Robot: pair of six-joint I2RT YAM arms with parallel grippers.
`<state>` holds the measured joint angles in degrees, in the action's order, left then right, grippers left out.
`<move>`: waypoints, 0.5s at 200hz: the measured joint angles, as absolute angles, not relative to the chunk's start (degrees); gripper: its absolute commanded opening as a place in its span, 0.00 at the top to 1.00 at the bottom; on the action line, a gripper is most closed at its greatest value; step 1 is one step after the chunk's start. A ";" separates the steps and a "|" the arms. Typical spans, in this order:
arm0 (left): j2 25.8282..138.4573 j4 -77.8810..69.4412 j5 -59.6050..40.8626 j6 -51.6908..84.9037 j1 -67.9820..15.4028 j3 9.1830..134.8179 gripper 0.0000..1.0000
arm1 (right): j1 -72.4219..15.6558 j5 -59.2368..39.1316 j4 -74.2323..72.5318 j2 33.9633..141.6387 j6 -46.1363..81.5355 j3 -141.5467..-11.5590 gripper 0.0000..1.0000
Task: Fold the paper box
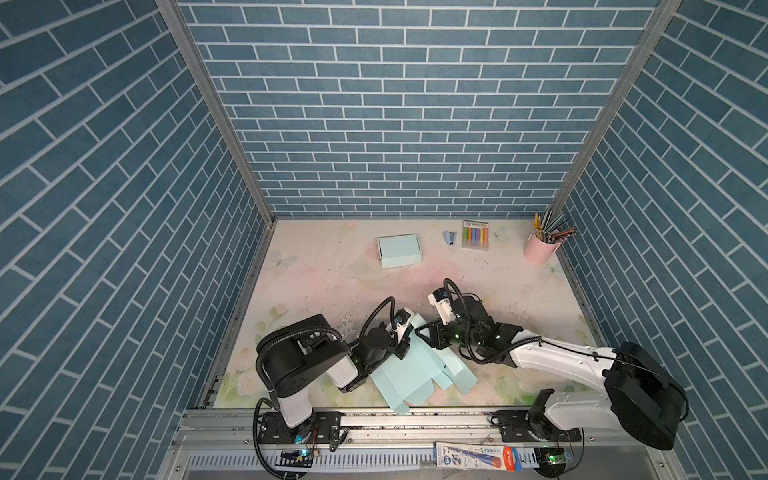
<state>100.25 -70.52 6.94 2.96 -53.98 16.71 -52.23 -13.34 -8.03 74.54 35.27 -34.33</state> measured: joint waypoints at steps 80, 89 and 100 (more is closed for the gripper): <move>98.78 -67.72 8.12 3.57 -55.11 15.94 0.74 | -54.63 -8.99 -4.05 74.32 35.09 -36.38 0.56; 98.43 -67.44 7.94 3.66 -55.31 15.49 0.73 | -54.74 -8.95 -4.05 74.24 35.05 -36.38 0.56; 97.97 -67.07 7.70 3.77 -55.48 15.22 0.72 | -54.76 -8.88 -4.03 74.24 34.74 -36.38 0.56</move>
